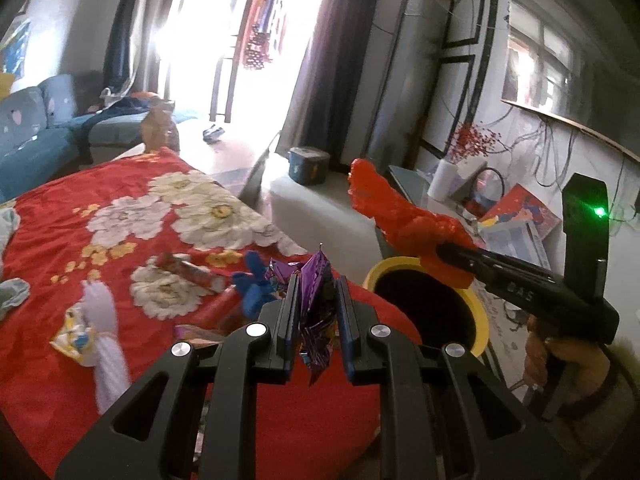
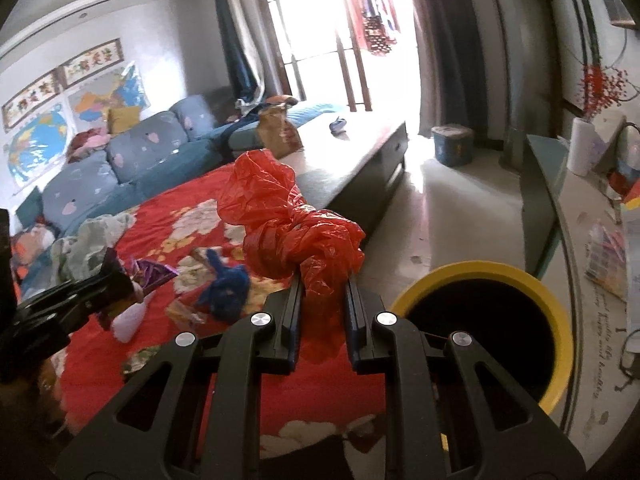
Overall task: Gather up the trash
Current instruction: 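Carry the purple wrapper and red plastic bag over the bin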
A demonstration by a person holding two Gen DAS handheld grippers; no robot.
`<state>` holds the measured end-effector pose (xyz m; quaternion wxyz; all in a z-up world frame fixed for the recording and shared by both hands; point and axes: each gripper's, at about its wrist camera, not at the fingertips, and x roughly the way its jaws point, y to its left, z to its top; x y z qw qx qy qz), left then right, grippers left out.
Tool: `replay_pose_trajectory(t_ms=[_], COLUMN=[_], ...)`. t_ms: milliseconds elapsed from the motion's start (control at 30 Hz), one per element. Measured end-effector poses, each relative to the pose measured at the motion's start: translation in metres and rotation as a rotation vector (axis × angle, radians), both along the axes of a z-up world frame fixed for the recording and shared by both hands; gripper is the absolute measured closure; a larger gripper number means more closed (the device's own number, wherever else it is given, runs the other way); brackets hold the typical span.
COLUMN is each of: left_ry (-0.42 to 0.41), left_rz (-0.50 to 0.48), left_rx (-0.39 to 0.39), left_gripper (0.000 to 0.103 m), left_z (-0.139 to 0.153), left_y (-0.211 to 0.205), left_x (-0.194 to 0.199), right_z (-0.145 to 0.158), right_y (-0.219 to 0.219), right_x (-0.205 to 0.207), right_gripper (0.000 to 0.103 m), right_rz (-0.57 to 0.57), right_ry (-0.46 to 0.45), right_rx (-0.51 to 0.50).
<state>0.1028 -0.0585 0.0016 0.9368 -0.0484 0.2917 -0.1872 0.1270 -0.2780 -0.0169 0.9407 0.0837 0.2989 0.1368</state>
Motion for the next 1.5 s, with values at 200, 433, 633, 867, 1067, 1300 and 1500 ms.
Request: replay_pose_trajectory(t_ms=[200,433,633,867,1067,1300,1500], left_ry=[0.009,0.017,0.027,0.036,0.044,0.057,0.075], left_rz=[-0.045,-0.103,-0.151,-0.199,-0.221,-0.246,-0.267], left_rx=[-0.002,0.002,0.007,0.019,0.020,0.014,0.012], left_gripper=[0.086,0.086,0.086,0.086,0.086,0.086,0.086], left_z=[-0.004,-0.008,-0.014,-0.022,-0.030,-0.043,-0.055], left_y=[-0.025,-0.058,-0.086,-0.115,-0.132,-0.149,-0.164], left_x=[0.004,0.011,0.017,0.022,0.029,0.038,0.048], right_z=[-0.006,-0.016,-0.028,-0.039,-0.050,-0.071,-0.085], right_y=[-0.025,-0.057,-0.082,-0.112,-0.133,-0.154,-0.166], right_x=[0.003,0.003,0.001,0.001,0.003,0.006,0.008], right_gripper=[0.091,0.090,0.090,0.090,0.090,0.090,0.090], right_rz=[-0.073,-0.146,-0.205,-0.284,-0.342,-0.392,-0.422], right_ry=[0.014,0.033,0.053,0.077,0.092,0.137,0.177], right_rx=[-0.012,-0.008,0.007,0.030,0.031,0.037,0.044])
